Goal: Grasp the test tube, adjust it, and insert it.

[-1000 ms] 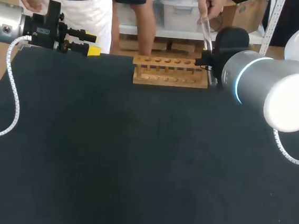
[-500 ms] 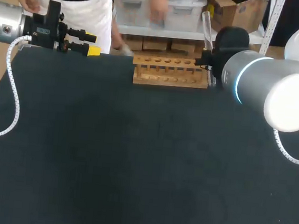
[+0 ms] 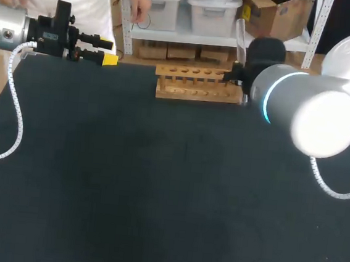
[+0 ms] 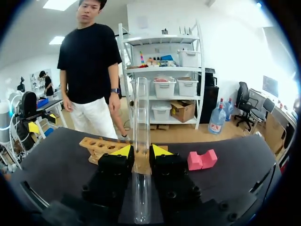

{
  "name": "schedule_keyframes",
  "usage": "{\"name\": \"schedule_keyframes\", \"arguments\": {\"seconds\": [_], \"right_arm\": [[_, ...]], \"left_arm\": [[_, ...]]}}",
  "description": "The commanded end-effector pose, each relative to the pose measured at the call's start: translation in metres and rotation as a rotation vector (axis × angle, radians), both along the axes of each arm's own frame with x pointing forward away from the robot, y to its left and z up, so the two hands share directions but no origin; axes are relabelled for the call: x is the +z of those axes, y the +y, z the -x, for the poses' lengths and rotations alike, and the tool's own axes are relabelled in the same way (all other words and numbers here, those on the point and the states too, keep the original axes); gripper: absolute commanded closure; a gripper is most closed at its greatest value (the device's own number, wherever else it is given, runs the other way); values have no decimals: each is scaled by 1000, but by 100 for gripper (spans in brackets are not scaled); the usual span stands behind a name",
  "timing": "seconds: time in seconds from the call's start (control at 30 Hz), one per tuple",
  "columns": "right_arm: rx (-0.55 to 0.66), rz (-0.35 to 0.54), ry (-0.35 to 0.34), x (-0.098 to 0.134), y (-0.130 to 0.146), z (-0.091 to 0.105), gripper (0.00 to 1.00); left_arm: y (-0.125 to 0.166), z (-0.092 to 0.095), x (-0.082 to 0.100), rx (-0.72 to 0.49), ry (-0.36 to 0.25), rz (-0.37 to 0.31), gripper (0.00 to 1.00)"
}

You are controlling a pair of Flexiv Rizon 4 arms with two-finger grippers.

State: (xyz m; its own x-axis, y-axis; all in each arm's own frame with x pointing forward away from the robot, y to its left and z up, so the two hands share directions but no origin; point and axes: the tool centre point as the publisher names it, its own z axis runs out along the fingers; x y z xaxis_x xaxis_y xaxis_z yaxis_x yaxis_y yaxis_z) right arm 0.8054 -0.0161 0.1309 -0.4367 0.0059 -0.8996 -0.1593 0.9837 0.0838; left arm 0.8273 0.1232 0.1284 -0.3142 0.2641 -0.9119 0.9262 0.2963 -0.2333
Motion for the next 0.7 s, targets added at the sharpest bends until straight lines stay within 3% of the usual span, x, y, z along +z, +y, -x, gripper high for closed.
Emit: {"name": "schedule_keyframes", "arguments": {"seconds": [0.03,0.7], "right_arm": [[-69,39,45,-8,18,-10,100],[-96,33,173,-46,35,-2,100]], "left_arm": [[0,0,-1,-1,-3,2,0],[0,0,-1,-1,-3,2,0]]}}
